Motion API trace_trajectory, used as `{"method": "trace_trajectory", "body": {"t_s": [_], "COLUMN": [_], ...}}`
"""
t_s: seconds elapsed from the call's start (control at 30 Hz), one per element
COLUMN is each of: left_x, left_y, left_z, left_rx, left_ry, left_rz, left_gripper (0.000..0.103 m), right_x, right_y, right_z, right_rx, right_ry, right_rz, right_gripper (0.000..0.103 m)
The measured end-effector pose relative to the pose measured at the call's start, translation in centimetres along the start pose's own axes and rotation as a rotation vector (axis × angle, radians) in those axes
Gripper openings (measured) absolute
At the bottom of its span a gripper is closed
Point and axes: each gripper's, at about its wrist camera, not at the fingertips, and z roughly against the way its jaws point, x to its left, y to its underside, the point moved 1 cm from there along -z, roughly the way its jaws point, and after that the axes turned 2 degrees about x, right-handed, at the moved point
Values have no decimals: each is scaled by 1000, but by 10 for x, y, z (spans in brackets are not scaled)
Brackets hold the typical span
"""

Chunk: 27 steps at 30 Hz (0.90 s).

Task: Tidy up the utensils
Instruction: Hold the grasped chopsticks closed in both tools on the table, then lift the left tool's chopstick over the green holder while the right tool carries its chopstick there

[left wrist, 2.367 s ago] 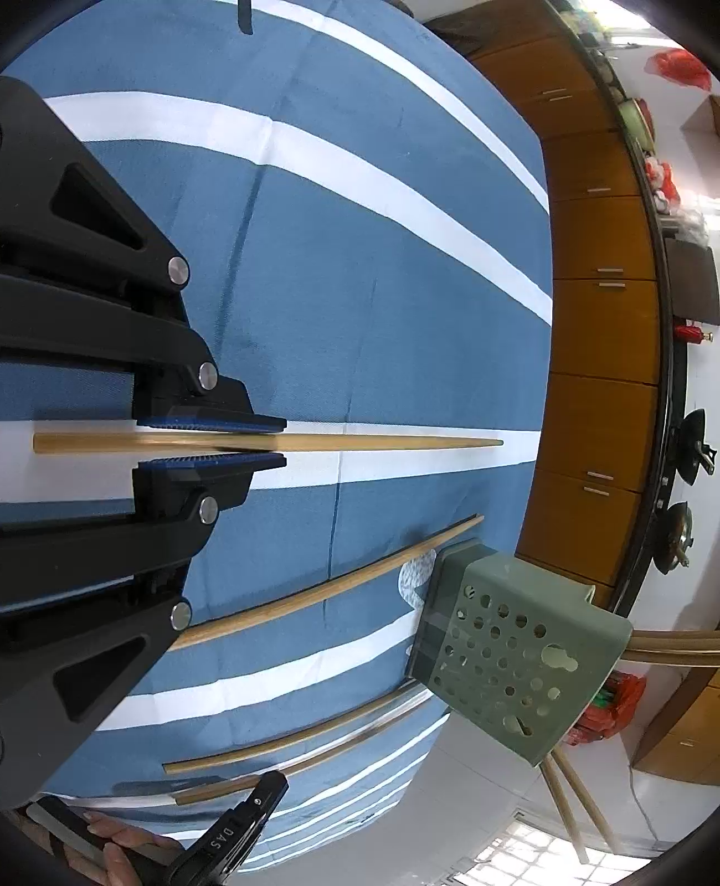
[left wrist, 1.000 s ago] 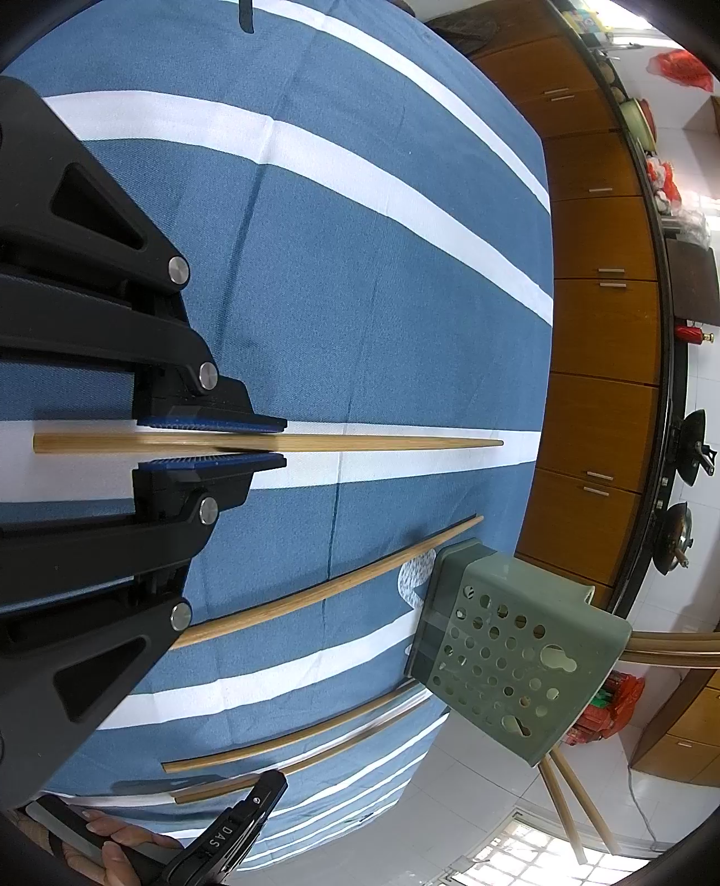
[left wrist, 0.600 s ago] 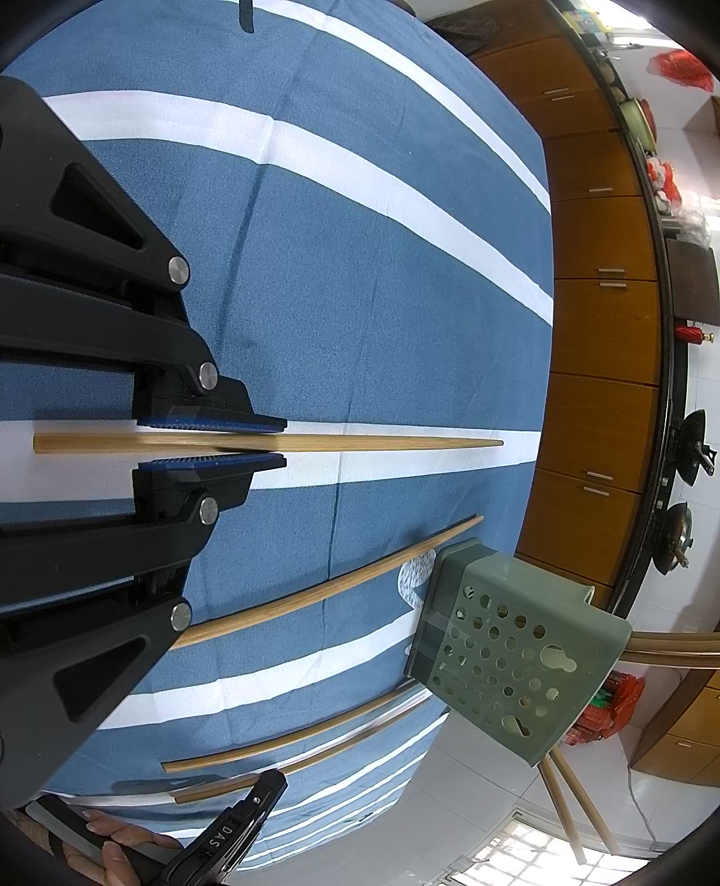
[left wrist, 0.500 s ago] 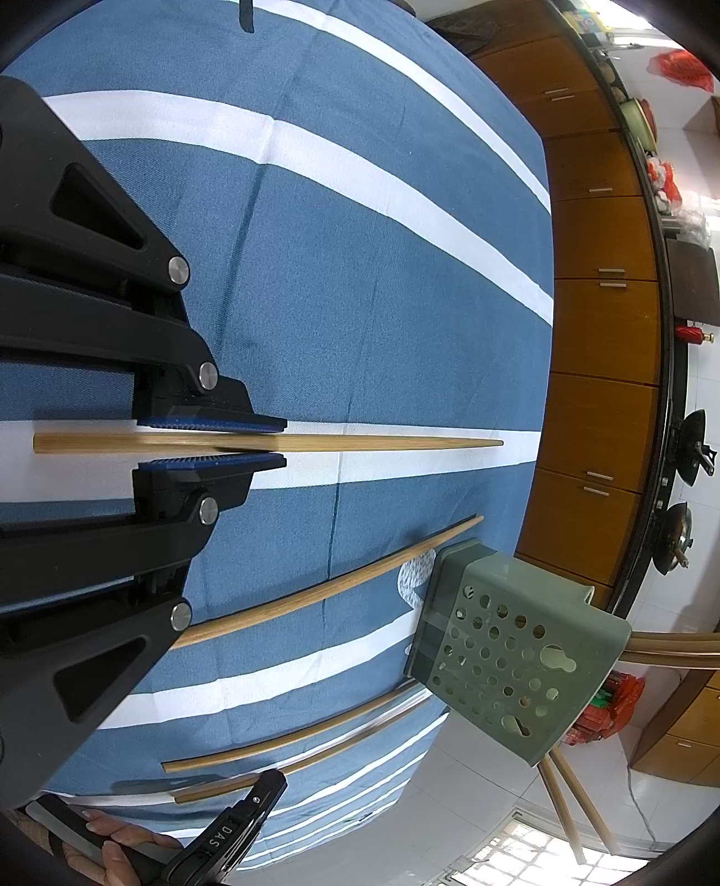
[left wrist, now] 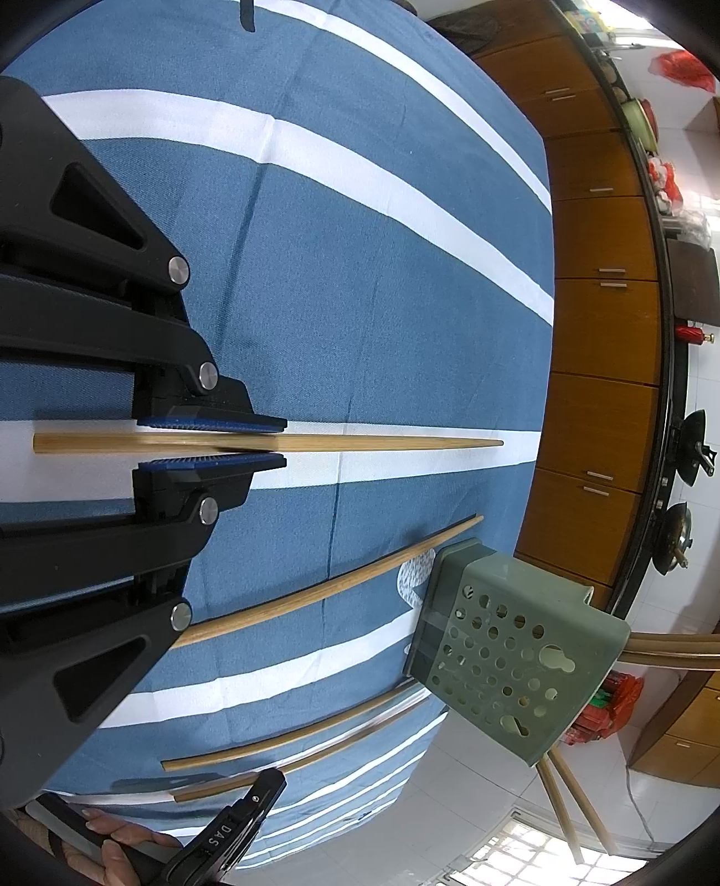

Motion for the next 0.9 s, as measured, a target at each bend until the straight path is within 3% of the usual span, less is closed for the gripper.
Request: {"method": "trace_trajectory", "body": {"t_s": [0.57,0.9], "left_x": [-5,-5], "left_y": [5,-20], "left_z": [9,60], "left_rx": [0,-161], "left_ry": [-13,19], "left_rz": [-35,-27], "left_gripper": [8,8], "right_x": [-6,-13], "right_y": [8,-15], "right_z": [17,66], "right_rx": [-31,-182], "right_ry": [-13,-14], "right_rz": [-11,-31], "right_gripper": [8,8]}}
